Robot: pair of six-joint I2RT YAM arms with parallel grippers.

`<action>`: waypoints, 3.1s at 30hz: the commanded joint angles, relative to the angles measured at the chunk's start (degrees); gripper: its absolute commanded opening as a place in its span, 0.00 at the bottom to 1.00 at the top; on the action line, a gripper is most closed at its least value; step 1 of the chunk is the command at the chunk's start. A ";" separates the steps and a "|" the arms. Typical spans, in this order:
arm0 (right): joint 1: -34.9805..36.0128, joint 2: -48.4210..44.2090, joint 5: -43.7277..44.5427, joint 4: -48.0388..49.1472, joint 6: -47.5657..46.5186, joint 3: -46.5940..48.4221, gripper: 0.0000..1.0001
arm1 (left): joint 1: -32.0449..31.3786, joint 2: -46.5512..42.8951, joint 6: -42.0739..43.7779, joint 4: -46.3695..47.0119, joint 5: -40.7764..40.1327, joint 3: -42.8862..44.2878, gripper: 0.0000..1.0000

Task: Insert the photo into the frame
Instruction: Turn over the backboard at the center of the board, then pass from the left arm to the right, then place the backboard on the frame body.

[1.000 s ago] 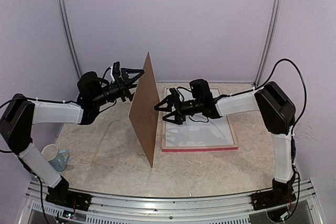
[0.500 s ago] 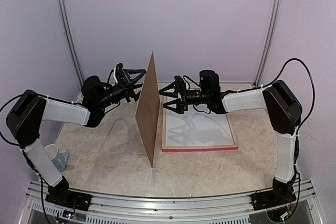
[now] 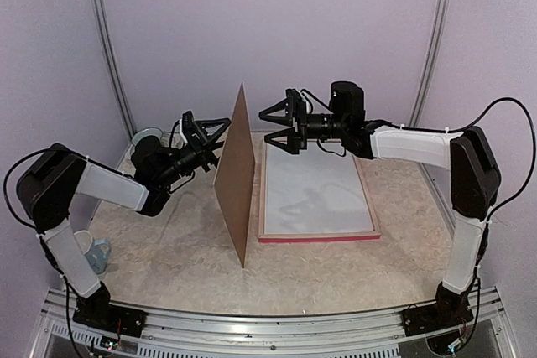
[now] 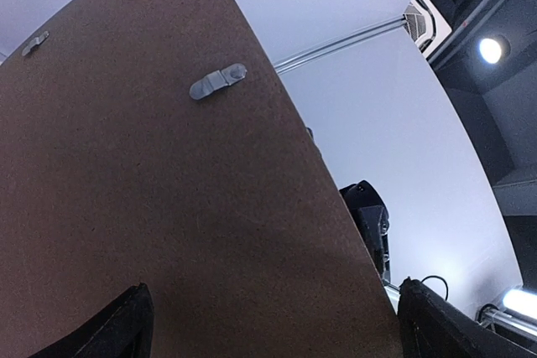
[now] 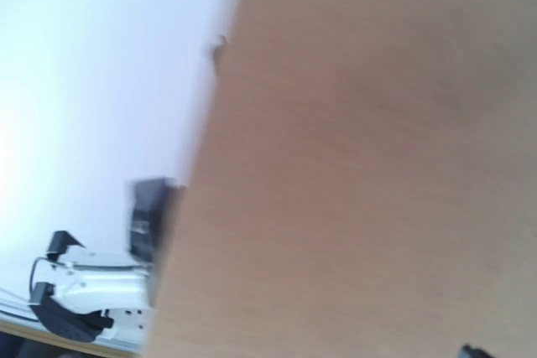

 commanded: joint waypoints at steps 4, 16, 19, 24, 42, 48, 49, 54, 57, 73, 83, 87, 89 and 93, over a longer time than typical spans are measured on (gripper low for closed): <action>-0.36 -2.59 1.86 -11.42 -5.62 5.53 0.96 | -3.18 6.44 0.08 -0.06 -0.28 -0.72 0.99; -0.52 -2.54 3.46 -17.56 -8.89 6.85 0.95 | -5.88 8.52 1.32 -3.53 -0.50 5.16 0.99; -0.78 -3.09 3.93 -18.54 -9.25 6.88 0.95 | -6.77 9.00 0.88 -2.83 -1.04 5.24 0.99; -1.11 -3.85 5.11 -20.31 -9.94 6.85 0.94 | -7.81 10.04 0.18 -2.18 -0.79 6.63 0.99; -1.67 -4.25 8.24 -36.75 -17.99 7.23 0.47 | -9.40 21.43 -6.98 8.65 0.56 4.17 0.99; -1.67 -3.91 9.33 -39.32 -19.10 6.60 0.33 | -9.50 21.95 -5.58 7.49 0.05 3.74 0.99; -1.67 -3.67 10.00 -41.03 -20.18 7.72 0.33 | -9.50 21.80 -5.26 7.19 0.02 3.63 0.99; -1.76 -1.03 12.87 -52.72 -25.67 15.49 0.33 | -9.46 21.00 -4.21 5.52 -0.59 3.53 0.99; -2.08 0.02 12.78 -56.15 -27.65 17.58 0.21 | -9.50 20.88 -4.08 5.39 -0.91 3.42 0.99; -6.98 -4.35 8.04 -46.53 -25.73 5.81 0.00 | -9.50 19.05 -4.52 5.35 -1.00 2.59 0.99; -14.39 -10.15 -4.18 -12.50 -14.20 -15.04 0.00 | -8.60 13.35 -3.04 3.19 -1.06 2.00 0.99; -15.39 -8.91 -7.82 -4.78 -11.01 -17.05 0.00 | -7.66 11.45 -2.18 2.35 -1.04 1.98 0.99; -15.89 -8.34 -9.23 -0.88 -8.86 -17.76 0.00 | -7.06 10.44 -1.52 1.52 -1.25 1.97 0.99; -17.32 -7.77 -10.35 3.15 -6.79 -18.53 0.00 | -5.37 9.11 -1.01 1.02 -1.20 1.55 0.99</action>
